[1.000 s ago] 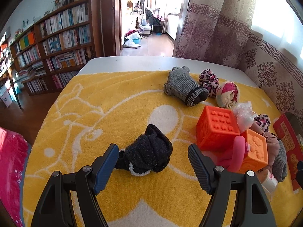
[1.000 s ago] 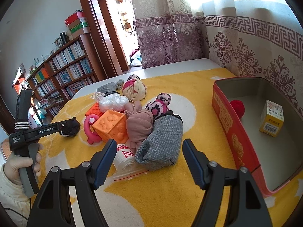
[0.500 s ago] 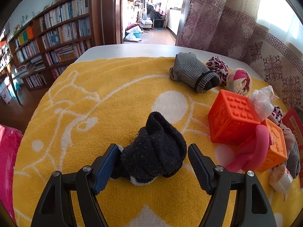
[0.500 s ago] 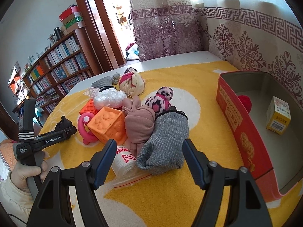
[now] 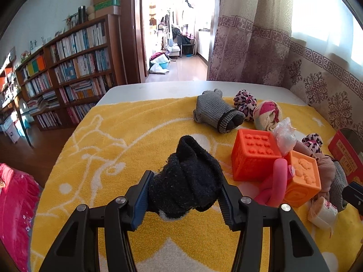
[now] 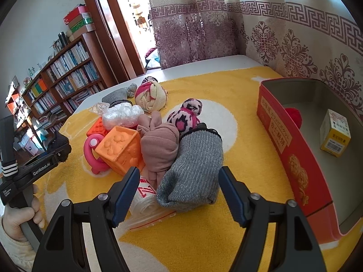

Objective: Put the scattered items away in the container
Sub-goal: 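Grasp the black sock with the left gripper while the right gripper grasps the grey sock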

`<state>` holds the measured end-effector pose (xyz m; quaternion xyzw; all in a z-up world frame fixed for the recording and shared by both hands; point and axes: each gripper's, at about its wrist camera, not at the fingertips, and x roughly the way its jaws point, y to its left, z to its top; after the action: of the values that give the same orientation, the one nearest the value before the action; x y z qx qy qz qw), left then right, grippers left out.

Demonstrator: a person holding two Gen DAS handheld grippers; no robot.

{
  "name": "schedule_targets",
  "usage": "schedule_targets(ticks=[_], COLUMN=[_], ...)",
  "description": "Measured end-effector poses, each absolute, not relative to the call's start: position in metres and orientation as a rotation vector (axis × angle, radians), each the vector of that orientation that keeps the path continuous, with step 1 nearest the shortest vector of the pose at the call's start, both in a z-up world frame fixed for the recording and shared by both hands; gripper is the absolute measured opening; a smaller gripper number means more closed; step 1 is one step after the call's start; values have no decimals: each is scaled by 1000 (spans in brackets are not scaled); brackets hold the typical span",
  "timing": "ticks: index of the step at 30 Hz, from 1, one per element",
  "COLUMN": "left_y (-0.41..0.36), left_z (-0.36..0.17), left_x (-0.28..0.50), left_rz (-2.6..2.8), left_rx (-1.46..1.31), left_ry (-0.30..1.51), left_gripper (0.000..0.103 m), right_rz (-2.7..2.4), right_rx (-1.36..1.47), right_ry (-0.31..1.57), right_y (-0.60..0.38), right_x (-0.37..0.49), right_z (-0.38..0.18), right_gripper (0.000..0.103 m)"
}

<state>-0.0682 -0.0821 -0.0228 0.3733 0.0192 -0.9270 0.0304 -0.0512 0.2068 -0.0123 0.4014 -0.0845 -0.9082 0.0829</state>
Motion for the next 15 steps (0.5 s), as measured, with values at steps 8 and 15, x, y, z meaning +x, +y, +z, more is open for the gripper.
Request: schedule_targets(ticks=[8, 15], left_y=[-70, -67], left_z=[-7, -1], left_x=[-53, -47], left_rz=[-2898, -2914], left_rx=[1062, 1033], left_ry=[-12, -21], left_gripper=[55, 55], right_rz=[-2717, -2751], right_rx=[1227, 1239], right_ry=[-242, -195], right_y=[204, 200], right_x=[-64, -73], right_z=[-18, -25], right_gripper=[75, 78])
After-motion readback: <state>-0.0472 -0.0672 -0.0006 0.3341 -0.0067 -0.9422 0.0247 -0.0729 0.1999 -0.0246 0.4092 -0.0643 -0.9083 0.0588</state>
